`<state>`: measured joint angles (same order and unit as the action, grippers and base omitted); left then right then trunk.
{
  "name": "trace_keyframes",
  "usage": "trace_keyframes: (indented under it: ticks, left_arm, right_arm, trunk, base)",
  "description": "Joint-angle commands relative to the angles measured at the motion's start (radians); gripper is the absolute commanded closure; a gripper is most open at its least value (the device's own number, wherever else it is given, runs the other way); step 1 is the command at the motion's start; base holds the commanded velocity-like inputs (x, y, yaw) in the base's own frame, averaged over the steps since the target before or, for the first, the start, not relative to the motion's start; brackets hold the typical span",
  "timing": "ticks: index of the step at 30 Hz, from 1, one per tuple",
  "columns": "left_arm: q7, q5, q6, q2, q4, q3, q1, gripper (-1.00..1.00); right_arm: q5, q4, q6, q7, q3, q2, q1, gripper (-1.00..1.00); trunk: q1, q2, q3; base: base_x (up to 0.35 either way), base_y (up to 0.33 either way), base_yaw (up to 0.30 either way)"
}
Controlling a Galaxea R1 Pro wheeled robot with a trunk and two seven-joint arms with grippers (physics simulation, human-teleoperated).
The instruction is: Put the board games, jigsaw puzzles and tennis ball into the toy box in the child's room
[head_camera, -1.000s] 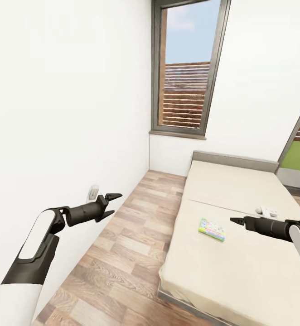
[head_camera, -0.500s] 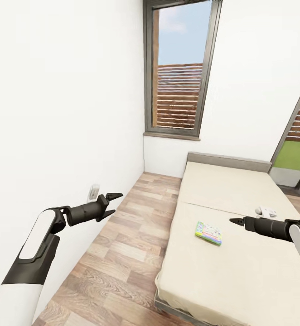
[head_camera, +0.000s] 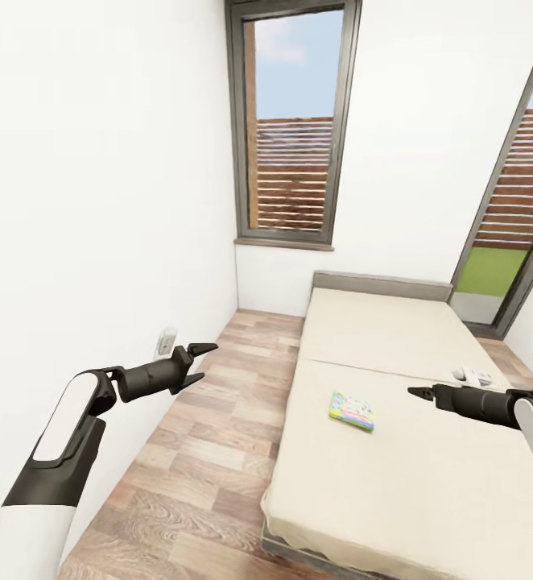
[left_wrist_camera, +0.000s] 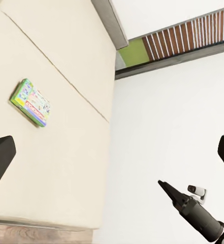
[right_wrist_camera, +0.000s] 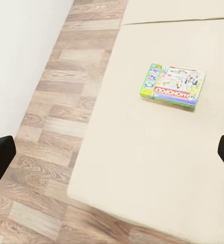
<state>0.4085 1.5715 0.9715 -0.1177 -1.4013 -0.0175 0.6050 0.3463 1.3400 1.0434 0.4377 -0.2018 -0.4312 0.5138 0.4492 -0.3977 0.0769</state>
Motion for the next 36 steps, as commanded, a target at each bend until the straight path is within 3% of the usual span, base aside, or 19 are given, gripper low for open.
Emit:
trace_keyframes:
  ticks: [1,8,23,36]
  left_arm:
    - [0.010,0.011,0.003,0.000,-0.001,0.000,0.001,-1.00]
    - [0.009,0.010,0.004,0.000,-0.002,0.003,0.001,-1.00]
    - [0.010,0.011,0.004,0.000,-0.001,0.002,0.001,-1.00]
    - [0.010,0.010,0.004,0.000,-0.001,0.003,0.001,-1.00]
  right_arm:
    - [-0.009,0.002,0.004,0.010,-0.002,0.000,0.001,-1.00]
    - [-0.008,0.002,0.004,0.010,0.000,0.000,0.002,-1.00]
    - [-0.008,0.002,0.004,0.009,-0.001,0.000,0.002,-1.00]
    - [-0.010,-0.008,0.004,0.008,0.005,0.003,0.002,-1.00]
  trunk:
    - [0.001,-0.002,0.002]
    - [0.001,-0.002,0.002]
    - [0.001,-0.002,0.002]
    - [0.001,-0.002,0.002]
  base:
    - [0.181,0.000,-0.033]
    - [0.215,0.000,-0.066]
    - [0.040,0.000,-0.014]
    - [0.274,0.000,-0.001]
